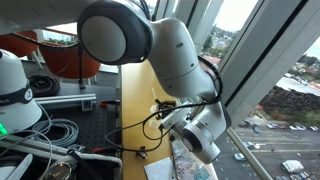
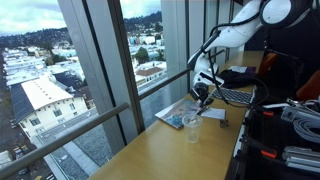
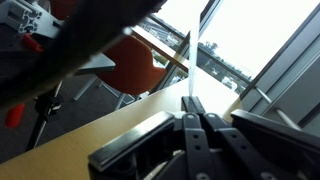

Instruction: Put the straw in the plastic cup

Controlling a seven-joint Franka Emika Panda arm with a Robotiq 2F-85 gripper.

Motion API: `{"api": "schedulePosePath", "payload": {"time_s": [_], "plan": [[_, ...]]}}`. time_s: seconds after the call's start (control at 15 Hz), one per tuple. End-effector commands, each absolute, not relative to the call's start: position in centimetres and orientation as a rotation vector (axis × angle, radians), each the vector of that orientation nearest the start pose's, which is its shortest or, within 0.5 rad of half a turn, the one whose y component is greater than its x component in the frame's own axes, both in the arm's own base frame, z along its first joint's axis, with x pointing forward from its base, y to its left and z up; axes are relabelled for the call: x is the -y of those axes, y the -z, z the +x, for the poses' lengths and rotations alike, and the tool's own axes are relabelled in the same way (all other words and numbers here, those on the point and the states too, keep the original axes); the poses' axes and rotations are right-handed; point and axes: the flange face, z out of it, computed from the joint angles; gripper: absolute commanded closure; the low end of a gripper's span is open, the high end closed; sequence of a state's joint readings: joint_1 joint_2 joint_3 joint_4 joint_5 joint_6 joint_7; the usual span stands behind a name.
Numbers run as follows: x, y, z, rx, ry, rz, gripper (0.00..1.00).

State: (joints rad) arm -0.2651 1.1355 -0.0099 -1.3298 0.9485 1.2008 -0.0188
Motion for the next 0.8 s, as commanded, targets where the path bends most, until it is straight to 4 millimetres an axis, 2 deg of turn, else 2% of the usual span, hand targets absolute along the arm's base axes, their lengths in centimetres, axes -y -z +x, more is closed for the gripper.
{"api": "schedulePosePath", "payload": {"time_s": [0.0, 0.33, 0.73], "plan": [[5.1, -7.0, 59.5, -0.508, -1.138, -1.663, 1.00], [5.3, -7.9, 58.8, -0.519, -1.149, -1.683, 1.00], [6.6, -9.2, 59.5, -0.511, -1.120, -1.713, 1.00]]}}
